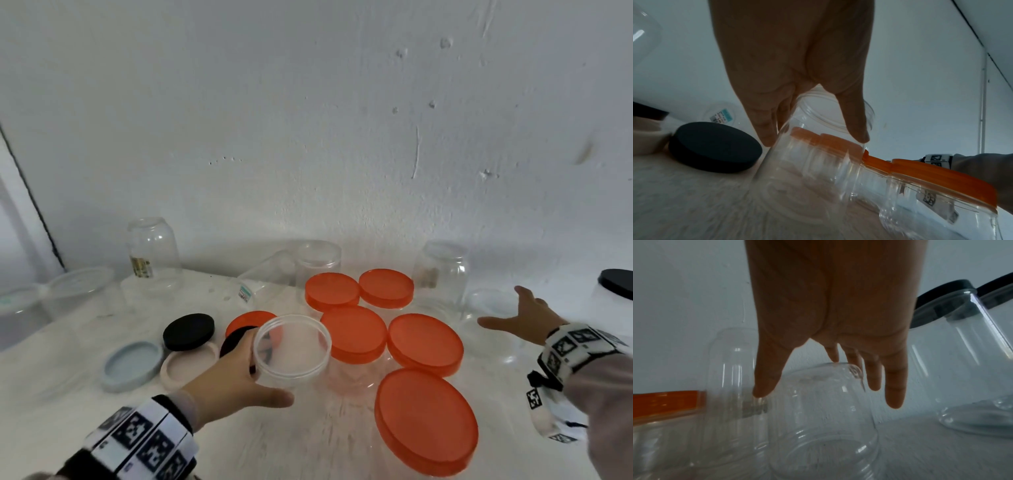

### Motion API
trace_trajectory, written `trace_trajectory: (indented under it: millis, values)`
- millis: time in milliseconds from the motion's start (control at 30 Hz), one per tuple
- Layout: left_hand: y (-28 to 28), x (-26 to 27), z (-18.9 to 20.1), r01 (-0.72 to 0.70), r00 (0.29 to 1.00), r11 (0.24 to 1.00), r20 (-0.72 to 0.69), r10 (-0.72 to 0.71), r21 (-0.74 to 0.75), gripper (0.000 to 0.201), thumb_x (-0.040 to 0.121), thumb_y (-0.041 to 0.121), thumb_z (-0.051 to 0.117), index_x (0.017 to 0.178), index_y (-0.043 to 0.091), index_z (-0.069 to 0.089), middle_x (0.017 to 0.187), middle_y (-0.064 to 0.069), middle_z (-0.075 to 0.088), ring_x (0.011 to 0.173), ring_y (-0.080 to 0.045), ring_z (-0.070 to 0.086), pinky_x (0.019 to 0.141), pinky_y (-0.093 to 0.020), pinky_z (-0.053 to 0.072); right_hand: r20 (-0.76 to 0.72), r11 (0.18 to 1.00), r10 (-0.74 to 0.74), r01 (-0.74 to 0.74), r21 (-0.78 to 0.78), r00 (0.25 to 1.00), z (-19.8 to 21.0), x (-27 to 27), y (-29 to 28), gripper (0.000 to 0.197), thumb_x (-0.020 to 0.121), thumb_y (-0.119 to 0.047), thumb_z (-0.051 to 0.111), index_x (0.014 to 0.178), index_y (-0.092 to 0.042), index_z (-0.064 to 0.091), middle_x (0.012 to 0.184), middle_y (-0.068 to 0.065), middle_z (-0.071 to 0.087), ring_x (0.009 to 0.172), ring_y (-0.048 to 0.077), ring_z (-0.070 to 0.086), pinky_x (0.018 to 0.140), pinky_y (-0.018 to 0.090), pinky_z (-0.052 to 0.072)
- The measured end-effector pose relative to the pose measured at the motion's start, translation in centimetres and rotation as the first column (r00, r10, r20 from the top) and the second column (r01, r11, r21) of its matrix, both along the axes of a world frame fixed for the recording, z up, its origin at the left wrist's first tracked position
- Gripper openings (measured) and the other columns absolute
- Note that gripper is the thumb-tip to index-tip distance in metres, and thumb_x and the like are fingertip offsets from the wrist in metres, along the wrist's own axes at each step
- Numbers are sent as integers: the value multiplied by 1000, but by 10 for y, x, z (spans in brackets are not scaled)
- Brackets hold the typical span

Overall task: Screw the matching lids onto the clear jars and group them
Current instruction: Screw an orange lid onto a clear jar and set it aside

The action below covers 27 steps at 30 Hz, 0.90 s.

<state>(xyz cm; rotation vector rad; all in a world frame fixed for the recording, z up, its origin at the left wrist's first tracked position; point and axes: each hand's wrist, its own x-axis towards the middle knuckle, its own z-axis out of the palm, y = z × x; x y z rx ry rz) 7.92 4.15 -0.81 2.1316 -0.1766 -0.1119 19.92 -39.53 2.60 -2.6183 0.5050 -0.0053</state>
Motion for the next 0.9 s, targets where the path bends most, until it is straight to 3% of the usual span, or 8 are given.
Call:
trace_trajectory:
  millis: [67, 133, 267, 433, 667, 733, 833, 900]
  values:
    - [-7, 5, -1, 14, 999, 999, -37, -15, -36, 108, 43, 52, 88, 133, 45, 29, 131, 27, 43, 123, 9, 41, 99, -10, 36, 13, 1000, 9, -9, 4, 1000, 0, 1, -1, 112, 69, -40, 82, 150, -7, 11, 147, 22, 27, 128, 39, 40, 101, 50, 39]
    - [-14, 10, -1, 22, 999, 999, -36, -24, -33, 107, 43, 53, 87, 132, 44, 29, 127, 28, 44, 118, 12, 41, 92, -8, 37, 23, 1000, 1, -1, -7, 1000, 2, 0, -1, 114, 67, -41, 84, 149, -7, 13, 142, 22, 28, 120, 41, 45, 97, 52, 44]
    - [-25, 22, -1, 5, 1000, 1000, -19, -5, 16, 107, 46, 53, 87, 136, 35, 32, 127, 20, 48, 117, 4, 45, 100, -23, 42, 101, 991, -64, 75, -112, 993, 11, -8, -8, 107, 61, -48, 85, 138, -2, 27, 131, 23, 29, 120, 45, 37, 93, 51, 39]
    - [-33, 34, -3, -12, 999, 999, -36, 13, 49, 97, 55, 46, 88, 130, 37, 27, 122, 26, 43, 100, 7, 47, 76, -8, 38, 215, 984, -102, 131, -125, 971, 25, -25, -22, 107, 53, -54, 86, 127, 5, 36, 128, 20, 27, 117, 41, 33, 94, 48, 36]
    - [-54, 47, 5, 59, 997, 998, -47, -58, 10, 85, 59, 39, 88, 122, 41, 31, 116, 24, 50, 103, 11, 48, 74, -6, 40, 367, 994, -70, 94, -50, 928, 40, -48, -17, 119, 53, -47, 88, 142, 1, 24, 137, 18, 26, 127, 40, 28, 105, 48, 28]
    - [-61, 51, 7, 59, 997, 998, -45, -59, 13, 87, 60, 38, 88, 126, 36, 31, 117, 23, 49, 104, 9, 48, 79, -9, 41, 416, 995, -71, 91, -29, 907, 44, -58, -12, 120, 54, -47, 88, 143, -1, 22, 139, 18, 26, 129, 40, 26, 107, 49, 27]
    - [-69, 58, 6, 59, 998, 995, -42, -56, 76, 99, 64, 42, 85, 140, 25, 24, 132, 12, 46, 118, -6, 46, 100, -24, 39, 486, 997, -75, 72, 25, 871, 50, -74, -1, 119, 55, -46, 88, 146, -14, 19, 137, 18, 25, 128, 39, 27, 106, 49, 28]
    - [-72, 60, 7, 95, 995, 988, -32, -92, 122, 103, 67, 44, 82, 145, 23, 18, 141, 9, 40, 121, -6, 40, 100, -23, 34, 513, 997, -71, 49, 55, 855, 54, -86, 6, 117, 55, -48, 87, 146, -25, 17, 134, 17, 26, 126, 38, 29, 105, 49, 29]
